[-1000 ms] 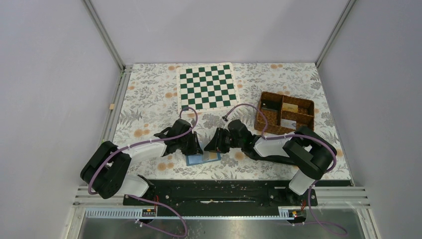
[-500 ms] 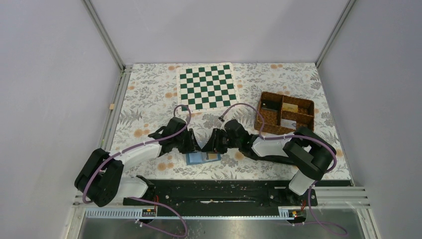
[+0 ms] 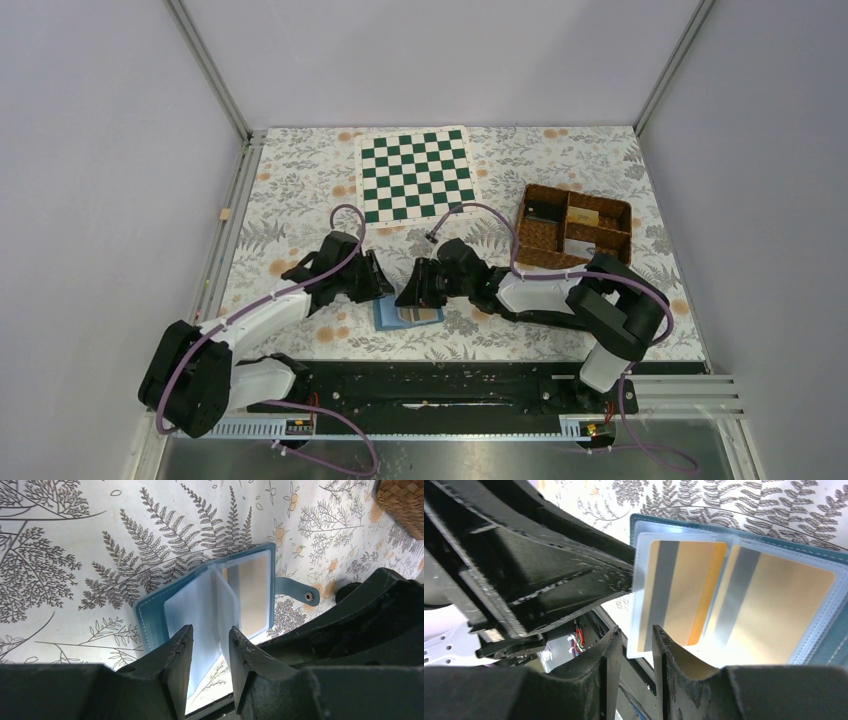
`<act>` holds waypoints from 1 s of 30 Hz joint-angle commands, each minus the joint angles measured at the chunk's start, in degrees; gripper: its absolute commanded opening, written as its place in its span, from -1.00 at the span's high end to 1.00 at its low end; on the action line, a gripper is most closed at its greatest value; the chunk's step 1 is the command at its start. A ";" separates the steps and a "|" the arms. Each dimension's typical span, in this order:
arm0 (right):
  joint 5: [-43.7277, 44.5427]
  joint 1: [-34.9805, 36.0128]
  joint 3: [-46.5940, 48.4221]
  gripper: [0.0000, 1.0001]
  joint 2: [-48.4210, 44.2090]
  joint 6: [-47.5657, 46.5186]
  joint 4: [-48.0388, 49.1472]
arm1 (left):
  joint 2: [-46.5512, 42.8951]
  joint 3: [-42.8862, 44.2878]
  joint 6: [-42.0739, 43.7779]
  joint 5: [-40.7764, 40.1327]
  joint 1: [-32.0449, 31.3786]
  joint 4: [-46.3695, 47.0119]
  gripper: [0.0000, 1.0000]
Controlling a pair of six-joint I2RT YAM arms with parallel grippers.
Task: Take the credit cards out of the card holder
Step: Remove the credit card from the card holder.
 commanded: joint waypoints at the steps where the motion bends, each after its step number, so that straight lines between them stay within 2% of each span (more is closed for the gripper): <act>1: 2.26 0.55 1.74 0.29 0.87 -1.50 -1.96 | -2.76 0.42 -0.11 -3.04 0.32 -0.86 0.35; 11: 4.64 1.53 4.53 0.33 3.14 -3.51 -6.22 | -6.48 0.78 0.37 -4.86 0.30 -3.07 0.35; 16: 6.39 1.87 5.59 0.35 3.93 -4.34 -8.81 | -7.11 0.57 0.50 -2.18 0.17 -2.06 0.37; 20: 6.93 1.96 5.37 0.34 3.10 -4.27 -9.28 | -4.71 -1.16 -0.11 1.01 -0.05 1.13 0.45; 30: 7.14 1.87 5.87 0.24 4.57 -3.69 -9.74 | 4.15 -5.70 -1.00 0.92 -0.05 6.51 0.57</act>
